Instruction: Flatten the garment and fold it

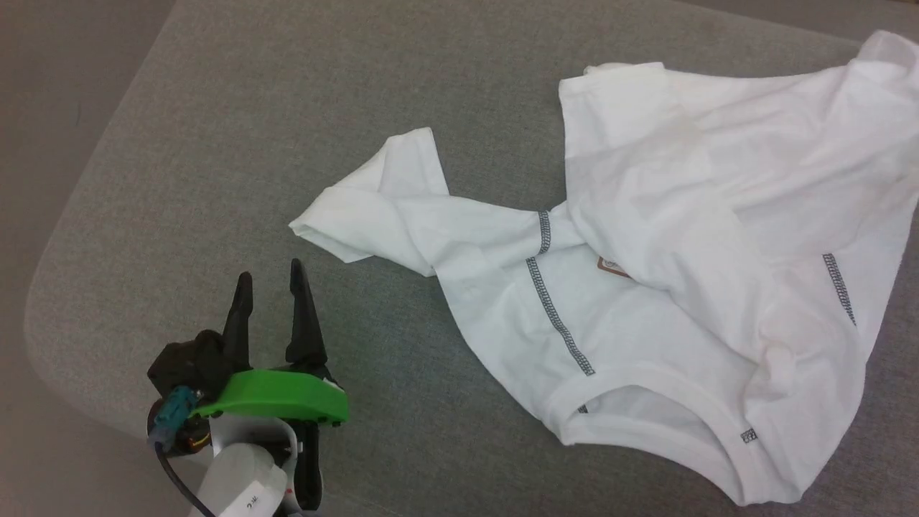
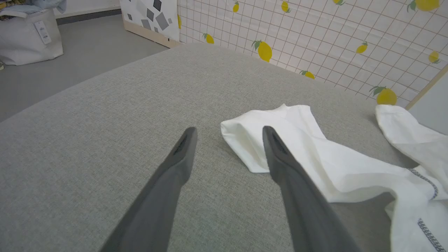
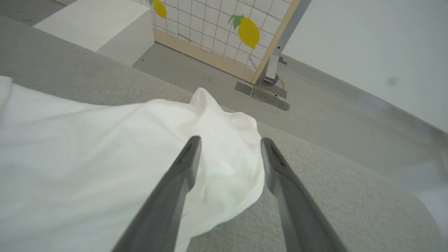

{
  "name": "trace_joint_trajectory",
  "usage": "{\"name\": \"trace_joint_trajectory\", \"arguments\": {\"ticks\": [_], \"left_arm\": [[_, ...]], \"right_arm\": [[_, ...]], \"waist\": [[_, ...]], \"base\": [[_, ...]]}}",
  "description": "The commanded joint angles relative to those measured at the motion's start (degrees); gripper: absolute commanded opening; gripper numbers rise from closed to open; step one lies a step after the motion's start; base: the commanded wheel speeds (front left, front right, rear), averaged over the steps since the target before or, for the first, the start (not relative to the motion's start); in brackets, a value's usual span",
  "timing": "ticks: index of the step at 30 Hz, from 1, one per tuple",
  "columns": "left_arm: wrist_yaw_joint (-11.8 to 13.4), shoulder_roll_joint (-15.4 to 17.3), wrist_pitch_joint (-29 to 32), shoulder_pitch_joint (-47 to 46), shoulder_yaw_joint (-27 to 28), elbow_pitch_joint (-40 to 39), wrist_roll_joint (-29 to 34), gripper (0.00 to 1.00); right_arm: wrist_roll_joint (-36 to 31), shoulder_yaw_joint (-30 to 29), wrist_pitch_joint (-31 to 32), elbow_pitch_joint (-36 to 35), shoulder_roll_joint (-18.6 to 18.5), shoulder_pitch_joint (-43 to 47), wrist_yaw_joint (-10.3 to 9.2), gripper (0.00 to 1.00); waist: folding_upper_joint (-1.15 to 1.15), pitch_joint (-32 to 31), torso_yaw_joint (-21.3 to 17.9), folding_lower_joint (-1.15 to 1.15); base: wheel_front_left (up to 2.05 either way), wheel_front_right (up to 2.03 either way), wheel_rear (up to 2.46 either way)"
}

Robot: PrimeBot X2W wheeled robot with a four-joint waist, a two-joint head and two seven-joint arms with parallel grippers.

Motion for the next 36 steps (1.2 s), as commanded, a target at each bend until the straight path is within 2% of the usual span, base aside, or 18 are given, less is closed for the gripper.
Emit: {"name": "trace_joint_trajectory", "arguments": {"ticks": [1, 5, 8, 12, 15, 19, 30, 31, 32, 33, 34, 36], "left_arm": [[0.5, -0.2, -0.3, -0.4, 0.0, -0.1, 0.0, 1.0], [0.7, -0.2, -0.3, 0.3, 0.7, -0.3, 0.8, 1.0], [0.6, -0.2, -0.3, 0.8, 1.3, -0.7, 1.4, 1.0], [0.3, -0.2, -0.3, 1.5, 1.7, -0.7, 2.3, 1.0], [0.0, -0.2, -0.3, 1.6, 1.6, -0.8, 2.6, 1.0], [-0.2, -0.2, -0.3, 1.2, 1.1, -0.9, 2.6, 1.0], [0.5, -0.2, -0.3, 0.1, -0.7, -1.2, 1.0, 1.0], [0.6, -0.2, -0.3, 0.1, -0.7, -1.2, 0.9, 1.0], [0.6, -0.2, -0.3, 0.2, -0.6, -1.2, 0.9, 1.0], [0.6, -0.2, -0.3, 0.2, -0.6, -1.2, 0.9, 1.0], [0.7, -0.2, -0.3, 0.3, -0.5, -1.2, 0.9, 1.0], [0.8, -0.2, -0.3, 0.6, -0.1, -0.9, 1.1, 1.0]], "right_arm": [[0.1, 0.1, -1.7, -0.2, 1.3, 0.9, -0.1, 1.0], [3.5, 1.8, -7.5, -3.3, 5.9, 5.2, -0.1, 1.0], [7.7, 5.7, -10.6, -8.1, 10.1, 9.6, -0.1, 1.0], [14.0, 13.0, -10.0, -14.0, 14.4, 15.3, -0.1, 1.0], [16.2, 16.7, -8.0, -15.8, 15.2, 17.3, -0.1, 1.0], [15.6, 18.0, -5.9, -14.2, 15.6, 16.2, -0.1, 1.0], [12.3, 17.1, 0.7, -3.1, 17.5, 6.0, -0.1, 1.0], [12.5, 17.2, 1.3, -2.5, 17.5, 5.6, -0.1, 0.62], [12.5, 17.6, 2.0, -2.0, 17.5, 5.3, -0.1, 0.36], [12.5, 18.3, 2.4, -1.8, 17.4, 5.2, -0.1, 0.15], [12.9, 19.0, 2.5, -1.9, 17.3, 5.2, -0.1, 0.0], [13.4, 20.1, 1.7, -2.7, 16.9, 5.4, -0.1, 0.0]], "waist": [[0.0, -0.2, -0.1, -0.01], [0.0, -2.3, -1.4, -0.01], [0.0, -4.3, -2.5, -0.01], [0.0, -6.2, -4.1, -0.01], [0.0, -6.6, -4.6, -0.01], [0.0, -6.0, -4.3, -0.01], [0.0, -1.8, -1.3, -0.01], [0.0, -1.7, -1.2, -0.01], [0.0, -1.7, -1.2, -0.01], [0.0, -1.7, -1.2, -0.01], [0.0, -1.9, -1.3, -0.01], [0.0, -2.5, -1.7, -0.01]], "base": [[0.0, 0.0, 0.0], [0.0, 0.0, 0.0], [0.0, 0.0, 0.0], [0.0, 0.0, 0.0], [0.0, 0.0, 0.0], [0.0, 0.0, 0.0], [0.0, 0.0, 0.0], [0.0, 0.0, 0.0], [0.0, 0.0, 0.0], [0.0, 0.0, 0.0], [0.0, 0.0, 0.0], [0.0, 0.0, 0.0]]}}
